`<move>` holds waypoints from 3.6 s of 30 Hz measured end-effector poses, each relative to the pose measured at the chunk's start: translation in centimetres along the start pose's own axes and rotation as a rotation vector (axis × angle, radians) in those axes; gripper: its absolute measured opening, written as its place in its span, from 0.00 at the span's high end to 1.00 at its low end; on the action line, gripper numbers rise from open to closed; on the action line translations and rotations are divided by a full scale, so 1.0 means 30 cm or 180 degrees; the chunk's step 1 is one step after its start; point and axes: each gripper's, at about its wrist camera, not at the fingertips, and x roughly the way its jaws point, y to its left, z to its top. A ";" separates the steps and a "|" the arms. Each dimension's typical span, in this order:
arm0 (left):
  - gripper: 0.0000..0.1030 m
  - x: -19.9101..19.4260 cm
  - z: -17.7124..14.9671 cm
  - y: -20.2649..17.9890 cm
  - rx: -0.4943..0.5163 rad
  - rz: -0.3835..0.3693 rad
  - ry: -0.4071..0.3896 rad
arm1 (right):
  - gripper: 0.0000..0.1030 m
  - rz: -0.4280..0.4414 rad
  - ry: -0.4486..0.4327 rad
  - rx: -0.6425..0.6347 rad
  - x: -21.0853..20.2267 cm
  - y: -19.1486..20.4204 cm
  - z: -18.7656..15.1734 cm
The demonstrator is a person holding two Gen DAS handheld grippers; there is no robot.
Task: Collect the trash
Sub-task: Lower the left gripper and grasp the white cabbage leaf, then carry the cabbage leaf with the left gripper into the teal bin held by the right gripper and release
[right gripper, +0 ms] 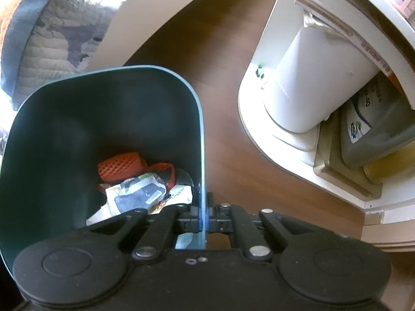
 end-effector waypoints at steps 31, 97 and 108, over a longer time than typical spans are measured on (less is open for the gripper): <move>0.23 0.857 -0.637 0.592 -0.2319 0.0483 0.1553 | 0.93 -0.0066 0.0617 -0.0075 0.044 -0.006 -0.022; 0.89 0.162 -0.203 0.266 -0.1694 -0.0074 0.0826 | 0.98 0.0190 0.0007 0.0201 0.002 -0.052 -0.011; 0.89 -0.160 0.106 -0.221 -0.0479 -0.1229 0.0247 | 0.98 0.0240 0.0046 0.0160 0.000 -0.038 -0.030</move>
